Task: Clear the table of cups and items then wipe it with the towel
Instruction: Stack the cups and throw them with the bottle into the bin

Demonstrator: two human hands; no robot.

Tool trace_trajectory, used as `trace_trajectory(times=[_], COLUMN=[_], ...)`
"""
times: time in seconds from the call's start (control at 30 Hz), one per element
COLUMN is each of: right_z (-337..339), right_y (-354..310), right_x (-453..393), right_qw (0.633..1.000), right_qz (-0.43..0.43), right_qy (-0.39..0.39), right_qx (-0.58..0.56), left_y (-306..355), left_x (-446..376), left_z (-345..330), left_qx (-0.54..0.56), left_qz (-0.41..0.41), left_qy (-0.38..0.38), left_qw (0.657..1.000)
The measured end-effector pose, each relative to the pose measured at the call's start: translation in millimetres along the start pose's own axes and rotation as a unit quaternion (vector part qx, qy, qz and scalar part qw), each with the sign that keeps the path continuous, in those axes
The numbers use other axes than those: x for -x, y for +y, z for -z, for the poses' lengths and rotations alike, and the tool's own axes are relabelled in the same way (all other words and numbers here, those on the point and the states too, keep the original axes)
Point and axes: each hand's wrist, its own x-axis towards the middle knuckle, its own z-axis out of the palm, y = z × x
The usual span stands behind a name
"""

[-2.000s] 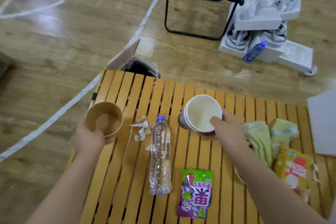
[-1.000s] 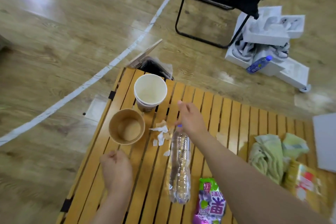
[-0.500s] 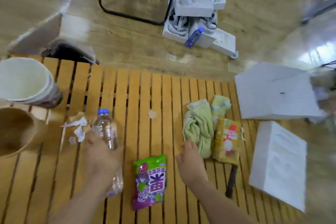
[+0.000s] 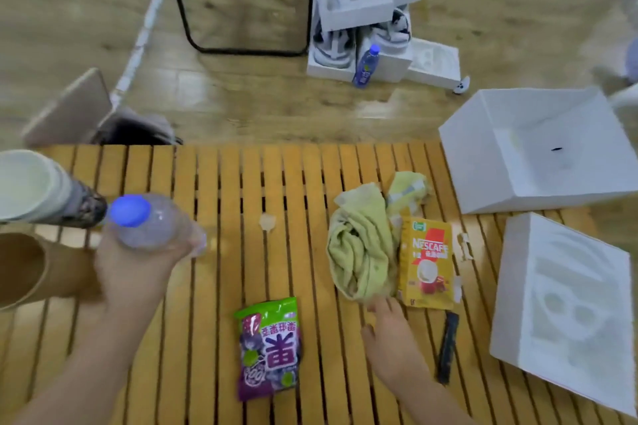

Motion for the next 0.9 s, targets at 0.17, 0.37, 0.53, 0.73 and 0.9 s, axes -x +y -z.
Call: trace_trajectory(times=[0.17,0.37,0.53,0.73,0.9], right_z=[5.2,8.4,9.1,7.3,-0.3], right_y=[5.6,-39.1,-118.2,-223.0,-269.6], right_x=[-10.9,-20.6,-21.7,-10.7,1.7], right_qw=[0.994,0.981,0.968,0.945,0.91], right_qz=[0.031,0.089,0.197,0.293,0.395], right_qy=[-0.066,-0.096,-0.078,-0.031,0.005], right_qx=[0.083,0.146,0.138,0.141,0.126], left_y=[19.2,0.2,-6.8,15.3,24.8], left_x=[7.8,-1.9,0.6,2.3,12.6], left_z=[-6.7,1.1,23.3,69.4,91.4], left_qx=[0.064,-0.047,-0.086,-0.193,-0.316], left_qz=[-0.065,0.022,0.032,-0.071,-0.094], left_qy=[0.063,0.051,0.012,-0.092,0.02], left_qw=[0.994,0.997,0.996,0.974,0.944])
